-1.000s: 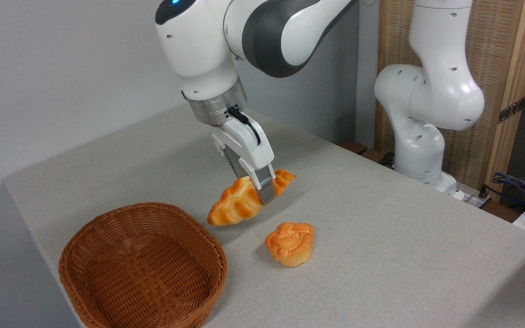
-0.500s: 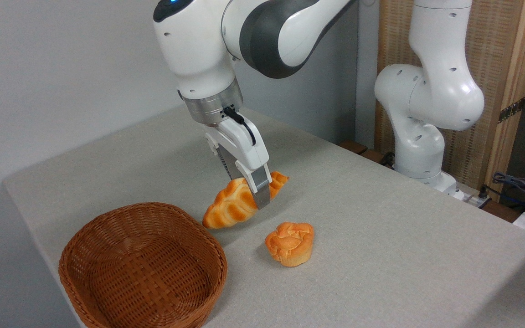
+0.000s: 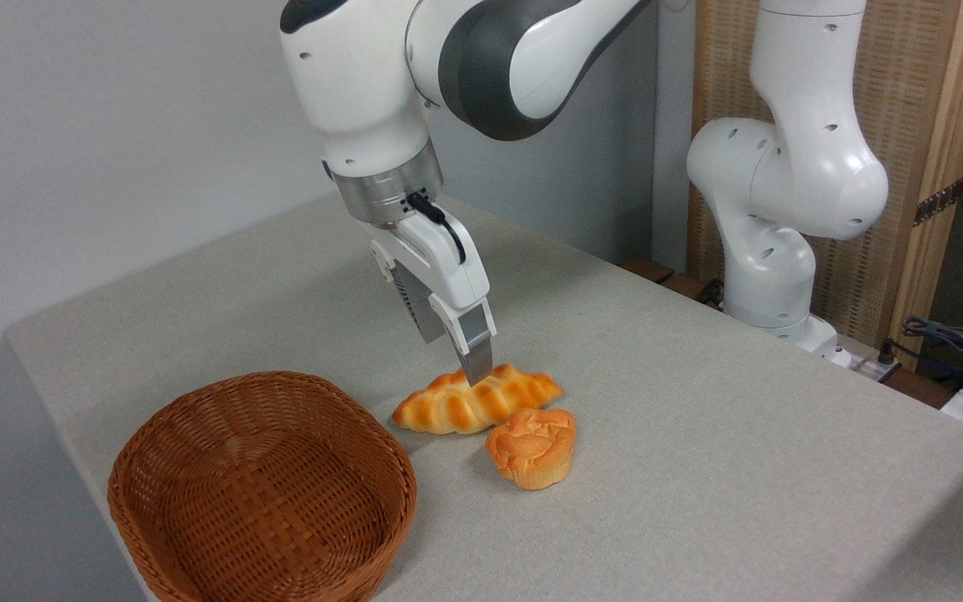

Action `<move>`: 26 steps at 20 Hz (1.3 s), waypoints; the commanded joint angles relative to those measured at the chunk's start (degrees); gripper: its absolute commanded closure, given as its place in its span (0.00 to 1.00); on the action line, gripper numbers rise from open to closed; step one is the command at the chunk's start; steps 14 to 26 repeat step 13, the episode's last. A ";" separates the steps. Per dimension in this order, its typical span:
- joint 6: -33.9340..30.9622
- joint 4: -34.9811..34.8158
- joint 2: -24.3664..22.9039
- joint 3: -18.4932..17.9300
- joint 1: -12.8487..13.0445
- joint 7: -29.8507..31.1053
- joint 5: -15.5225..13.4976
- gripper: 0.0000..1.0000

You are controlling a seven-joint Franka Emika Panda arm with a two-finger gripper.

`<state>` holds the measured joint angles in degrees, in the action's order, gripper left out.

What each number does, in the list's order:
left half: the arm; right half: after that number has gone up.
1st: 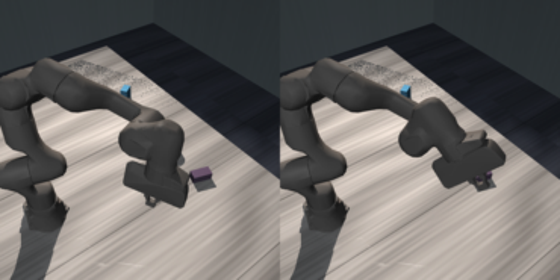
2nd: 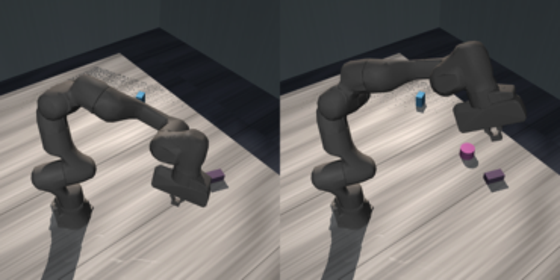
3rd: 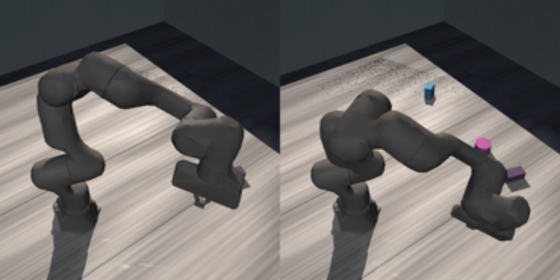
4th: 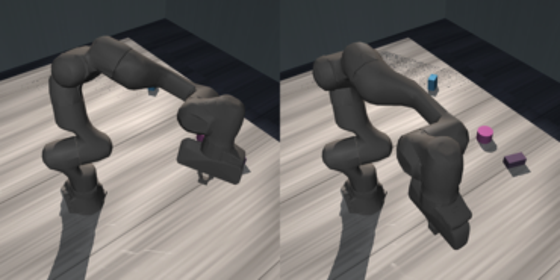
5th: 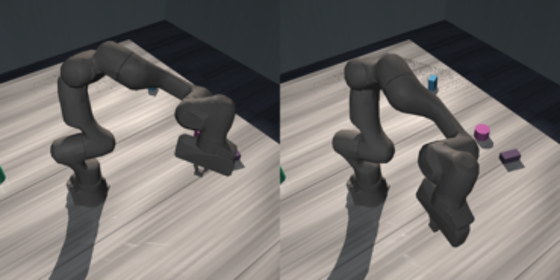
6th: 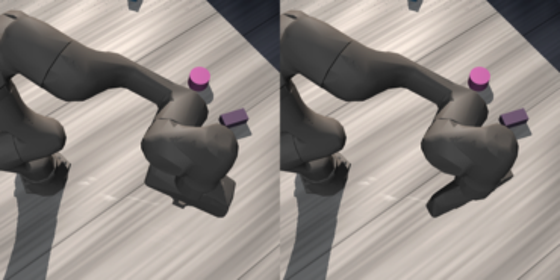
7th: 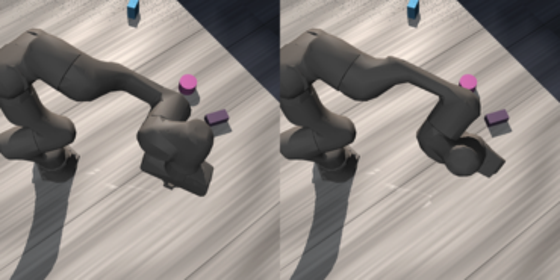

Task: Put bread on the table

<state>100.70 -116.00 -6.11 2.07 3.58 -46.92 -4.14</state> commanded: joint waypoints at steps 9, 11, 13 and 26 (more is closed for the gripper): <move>9.87 4.56 -0.22 -2.51 -0.33 0.07 0.09 0.00; 9.87 5.17 0.21 -2.51 -0.33 0.07 0.09 0.00; 10.57 5.44 0.57 -2.51 -0.33 0.07 0.01 0.00; 10.57 5.44 0.57 -2.51 -0.33 0.07 0.01 0.00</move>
